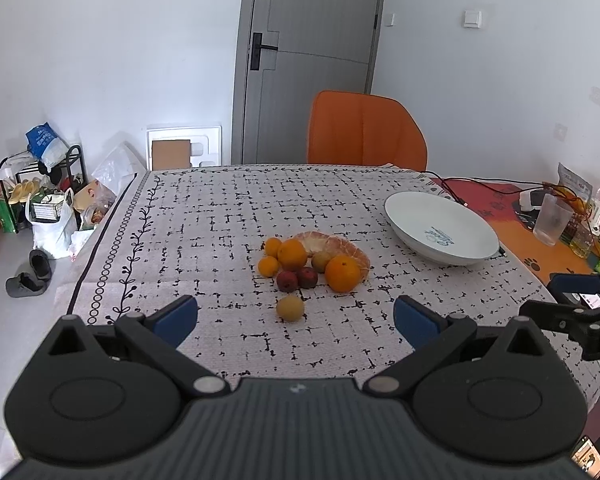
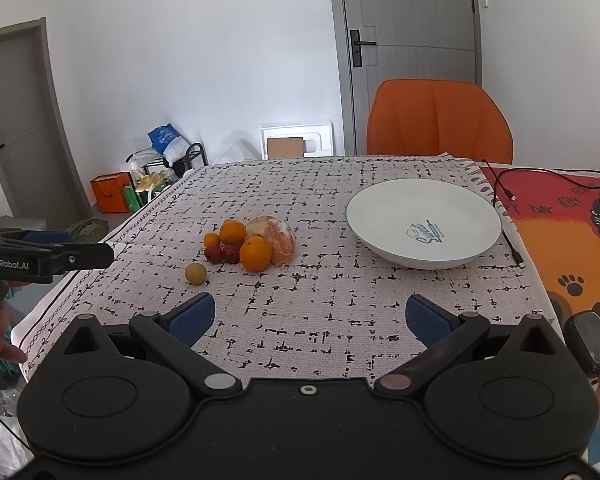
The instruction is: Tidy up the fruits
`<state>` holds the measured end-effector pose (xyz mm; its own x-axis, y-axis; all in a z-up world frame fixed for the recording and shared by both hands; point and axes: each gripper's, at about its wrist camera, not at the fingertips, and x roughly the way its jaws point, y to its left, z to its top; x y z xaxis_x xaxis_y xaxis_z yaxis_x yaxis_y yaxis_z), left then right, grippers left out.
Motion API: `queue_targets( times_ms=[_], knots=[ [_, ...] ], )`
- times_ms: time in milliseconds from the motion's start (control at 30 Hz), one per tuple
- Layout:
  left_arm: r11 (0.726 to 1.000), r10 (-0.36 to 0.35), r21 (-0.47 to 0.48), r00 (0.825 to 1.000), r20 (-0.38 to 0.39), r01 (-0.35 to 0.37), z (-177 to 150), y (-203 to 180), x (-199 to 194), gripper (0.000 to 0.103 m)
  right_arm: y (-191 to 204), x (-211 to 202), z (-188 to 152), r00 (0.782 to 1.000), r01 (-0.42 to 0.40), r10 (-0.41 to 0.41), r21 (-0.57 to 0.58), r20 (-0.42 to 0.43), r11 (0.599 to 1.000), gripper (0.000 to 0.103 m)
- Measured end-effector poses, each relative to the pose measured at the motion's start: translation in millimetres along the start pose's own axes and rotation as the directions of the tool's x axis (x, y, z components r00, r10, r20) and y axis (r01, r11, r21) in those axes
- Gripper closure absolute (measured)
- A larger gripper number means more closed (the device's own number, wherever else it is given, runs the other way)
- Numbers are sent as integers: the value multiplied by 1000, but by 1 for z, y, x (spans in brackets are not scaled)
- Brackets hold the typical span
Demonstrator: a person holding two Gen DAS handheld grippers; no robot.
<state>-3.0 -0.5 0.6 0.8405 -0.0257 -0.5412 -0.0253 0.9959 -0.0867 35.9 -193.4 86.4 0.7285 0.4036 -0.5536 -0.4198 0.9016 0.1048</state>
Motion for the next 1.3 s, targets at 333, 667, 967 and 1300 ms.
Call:
queue_targets(
  times_ms=[333,667,967,1300],
  knots=[
    [1000,1,3,1000,0,-1,-2,0,0,0,1,2,-1,1000,-3,3,-4,-7,1000,0],
    [1000,7,-22,1000,-3,-7,-5,7,14,0,-8,11,-2,1000,-2,2,35,-2,999,0],
    [998,35,-50,998,50,-33,0,17,35,0,-11,37,0,1000,21,-21,16,-17,1000,0],
    [999,14,-48,1000,7,-14,3,13,66,2,-10,58,3,1000,-10,10,16,-4,1000,0]
  ],
)
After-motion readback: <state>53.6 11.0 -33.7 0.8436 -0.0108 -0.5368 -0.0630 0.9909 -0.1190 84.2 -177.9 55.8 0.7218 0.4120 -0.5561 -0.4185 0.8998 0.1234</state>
